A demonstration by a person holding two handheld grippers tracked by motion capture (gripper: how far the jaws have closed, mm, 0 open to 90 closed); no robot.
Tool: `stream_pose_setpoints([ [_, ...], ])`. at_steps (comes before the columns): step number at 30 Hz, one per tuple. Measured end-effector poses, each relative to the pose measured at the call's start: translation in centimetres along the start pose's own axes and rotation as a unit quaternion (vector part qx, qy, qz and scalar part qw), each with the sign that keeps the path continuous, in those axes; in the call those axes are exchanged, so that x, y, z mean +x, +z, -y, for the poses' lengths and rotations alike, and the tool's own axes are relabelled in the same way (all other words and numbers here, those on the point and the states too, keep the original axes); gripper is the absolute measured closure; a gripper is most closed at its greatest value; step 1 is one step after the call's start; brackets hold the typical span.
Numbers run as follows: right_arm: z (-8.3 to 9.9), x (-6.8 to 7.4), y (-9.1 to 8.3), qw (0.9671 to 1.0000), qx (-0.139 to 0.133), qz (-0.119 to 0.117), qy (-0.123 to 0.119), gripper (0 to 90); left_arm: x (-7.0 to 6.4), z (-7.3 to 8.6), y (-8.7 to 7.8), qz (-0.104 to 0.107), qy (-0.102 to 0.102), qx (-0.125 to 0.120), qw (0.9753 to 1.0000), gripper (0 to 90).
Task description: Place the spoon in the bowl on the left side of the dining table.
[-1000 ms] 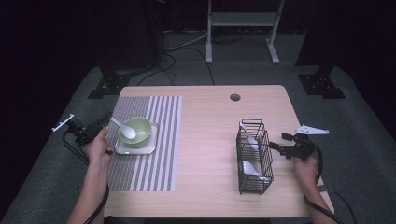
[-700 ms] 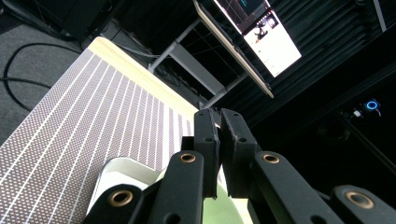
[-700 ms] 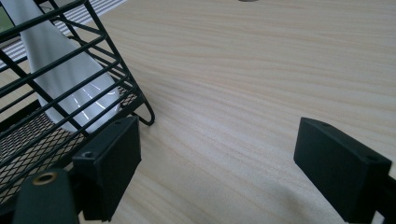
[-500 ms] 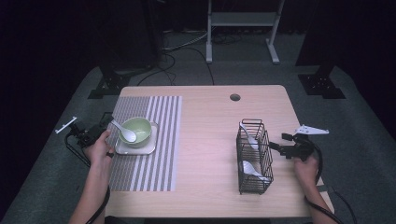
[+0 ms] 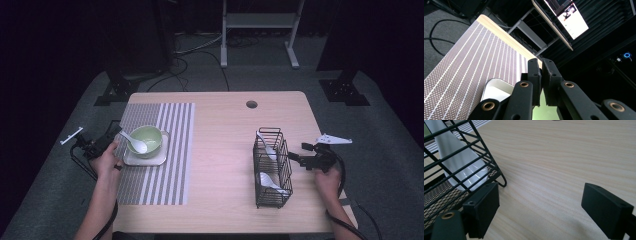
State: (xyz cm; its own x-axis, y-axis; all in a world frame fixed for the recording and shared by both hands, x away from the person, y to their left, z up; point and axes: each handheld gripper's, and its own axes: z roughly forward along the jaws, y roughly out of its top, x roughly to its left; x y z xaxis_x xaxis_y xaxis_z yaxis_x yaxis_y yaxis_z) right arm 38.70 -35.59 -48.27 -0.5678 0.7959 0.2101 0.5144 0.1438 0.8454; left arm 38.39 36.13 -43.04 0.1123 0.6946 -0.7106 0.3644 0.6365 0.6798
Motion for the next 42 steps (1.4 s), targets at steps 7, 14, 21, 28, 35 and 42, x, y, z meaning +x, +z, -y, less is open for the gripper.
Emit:
stream_pose_setpoints([
  [7, 0.0, 0.0, 0.0, 1.0, 0.0, 0.0, 0.0, 13.7, 0.2, 0.1, 0.0, -0.006, 0.003, 0.003, 1.0, 84.5],
  [14, 0.0, -0.1, 0.0, 1.0, 0.001, -0.002, 0.001, 13.7, 0.5, 0.3, 0.1, -0.013, 0.006, 0.008, 0.9999, 83.5],
  [21, 0.0, -0.1, 0.0, 1.0, 0.001, -0.001, 0.001, 13.7, 0.6, 0.6, 0.3, -0.014, 0.01, 0.016, 0.9997, 82.7],
  [28, 0.0, -0.1, 0.0, 1.0, 0.0, -0.001, 0.001, 13.7, 0.7, 1.0, 0.6, -0.021, 0.014, 0.026, 0.9994, 80.9],
  [35, 0.0, -0.1, 0.0, 1.0, 0.0, -0.002, 0.001, 13.7, 1.1, 1.3, 0.7, -0.029, 0.027, 0.036, 0.9985, 76.3],
  [42, 0.0, -0.1, 0.0, 1.0, 0.001, -0.001, 0.001, 13.7, 1.7, 1.0, 0.3, -0.034, 0.034, 0.035, 0.9982, 72.2],
])
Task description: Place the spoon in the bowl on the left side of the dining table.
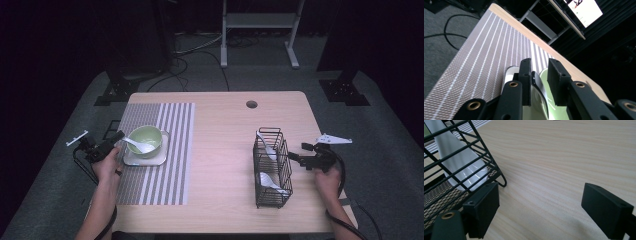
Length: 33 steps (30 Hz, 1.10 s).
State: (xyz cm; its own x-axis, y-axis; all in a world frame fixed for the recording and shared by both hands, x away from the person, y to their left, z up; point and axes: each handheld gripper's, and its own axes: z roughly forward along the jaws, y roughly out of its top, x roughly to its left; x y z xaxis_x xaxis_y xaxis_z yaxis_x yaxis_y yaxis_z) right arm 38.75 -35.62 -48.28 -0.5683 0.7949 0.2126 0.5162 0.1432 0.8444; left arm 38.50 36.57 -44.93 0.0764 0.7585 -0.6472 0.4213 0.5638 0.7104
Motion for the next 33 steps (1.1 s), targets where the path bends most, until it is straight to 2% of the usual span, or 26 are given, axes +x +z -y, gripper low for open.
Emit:
stream_pose_setpoints([
  [4, 0.0, 0.0, 0.0, 1.0, 0.001, 0.001, 0.0, 13.7, 0.2, -0.1, -0.3, -0.005, 0.006, 0.003, 1.0, 69.5],
  [10, 0.0, 0.0, 0.0, 1.0, 0.001, 0.001, -0.001, 13.7, 0.3, 0.0, -0.6, -0.003, 0.011, 0.003, 0.9999, 66.6],
  [16, 0.0, 0.0, 0.0, 1.0, 0.001, 0.001, -0.001, 13.7, -0.1, 0.2, -1.0, 0.001, 0.03, 0.008, 0.9995, 62.8],
  [31, 0.0, 0.1, 0.0, 1.0, 0.001, 0.002, -0.001, 13.7, -0.3, 1.1, -2.0, 0.003, 0.045, 0.017, 0.9988, 52.0],
  [33, 0.0, 0.1, 0.0, 1.0, 0.001, 0.002, -0.001, 13.7, -0.3, 1.3, -2.0, 0.005, 0.042, 0.019, 0.9989, 50.6],
])
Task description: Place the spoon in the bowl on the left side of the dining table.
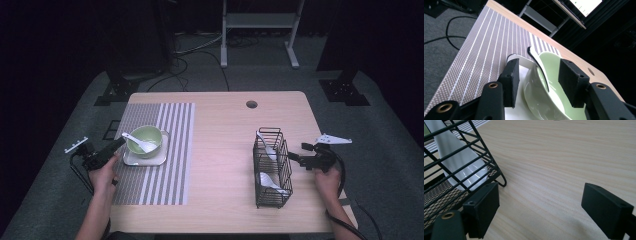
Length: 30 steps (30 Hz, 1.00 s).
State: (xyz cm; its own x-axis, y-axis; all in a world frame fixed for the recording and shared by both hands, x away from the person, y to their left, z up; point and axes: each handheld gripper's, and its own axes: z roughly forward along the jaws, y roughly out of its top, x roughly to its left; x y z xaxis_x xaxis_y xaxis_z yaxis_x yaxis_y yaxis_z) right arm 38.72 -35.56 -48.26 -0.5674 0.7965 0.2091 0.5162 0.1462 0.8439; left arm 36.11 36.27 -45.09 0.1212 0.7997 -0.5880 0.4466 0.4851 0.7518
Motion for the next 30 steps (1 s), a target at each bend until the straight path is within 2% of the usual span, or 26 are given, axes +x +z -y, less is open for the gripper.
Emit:
stream_pose_setpoints([
  [13, 0.0, 0.0, 0.0, 1.0, 0.0, 0.0, 0.0, 13.7, -1.2, 0.6, -0.2, 0.003, 0.023, 0.016, 0.9996, 39.5],
  [19, 0.0, 0.0, 0.0, 1.0, 0.0, -0.001, -0.001, 13.7, -1.7, 0.8, -0.4, 0.014, 0.023, 0.02, 0.9994, 34.7],
  [25, 0.0, 0.0, 0.0, 1.0, 0.0, -0.001, -0.001, 13.7, -1.8, 1.0, -0.4, 0.01, 0.025, 0.029, 0.9992, 29.3],
  [30, 0.0, 0.0, 0.0, 1.0, 0.0, -0.001, -0.001, 13.7, -1.9, 1.3, -0.5, 0.012, 0.028, 0.035, 0.9989, 28.5],
])
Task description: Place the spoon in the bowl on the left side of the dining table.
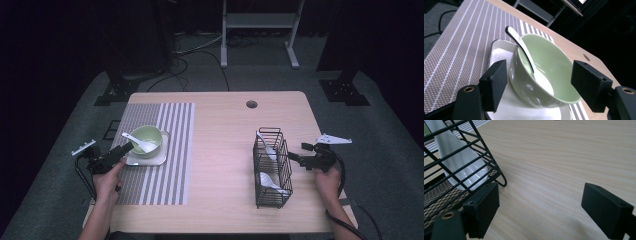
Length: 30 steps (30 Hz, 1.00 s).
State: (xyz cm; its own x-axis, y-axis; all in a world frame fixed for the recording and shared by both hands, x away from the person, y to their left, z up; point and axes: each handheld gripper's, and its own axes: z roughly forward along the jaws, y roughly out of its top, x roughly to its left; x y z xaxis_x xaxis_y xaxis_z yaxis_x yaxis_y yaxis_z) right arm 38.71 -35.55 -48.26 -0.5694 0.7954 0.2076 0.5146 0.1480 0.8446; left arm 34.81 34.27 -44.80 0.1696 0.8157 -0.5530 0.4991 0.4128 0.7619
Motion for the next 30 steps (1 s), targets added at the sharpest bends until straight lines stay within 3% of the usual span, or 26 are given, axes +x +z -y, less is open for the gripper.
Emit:
stream_pose_setpoints([
  [16, 0.0, 0.0, 0.0, 1.0, 0.0, 0.0, -0.001, 13.7, -1.4, 0.7, -0.3, 0.002, 0.036, 0.016, 0.9992, 19.5],
  [22, 0.0, 0.0, 0.0, 1.0, -0.001, 0.0, -0.002, 13.7, -1.3, 0.9, -0.6, -0.002, 0.026, 0.019, 0.9995, 14.4],
  [30, 0.0, 0.0, 0.0, 1.0, -0.001, 0.0, -0.001, 13.7, -1.8, 1.1, -0.9, -0.001, 0.031, 0.021, 0.9993, 10.3],
])
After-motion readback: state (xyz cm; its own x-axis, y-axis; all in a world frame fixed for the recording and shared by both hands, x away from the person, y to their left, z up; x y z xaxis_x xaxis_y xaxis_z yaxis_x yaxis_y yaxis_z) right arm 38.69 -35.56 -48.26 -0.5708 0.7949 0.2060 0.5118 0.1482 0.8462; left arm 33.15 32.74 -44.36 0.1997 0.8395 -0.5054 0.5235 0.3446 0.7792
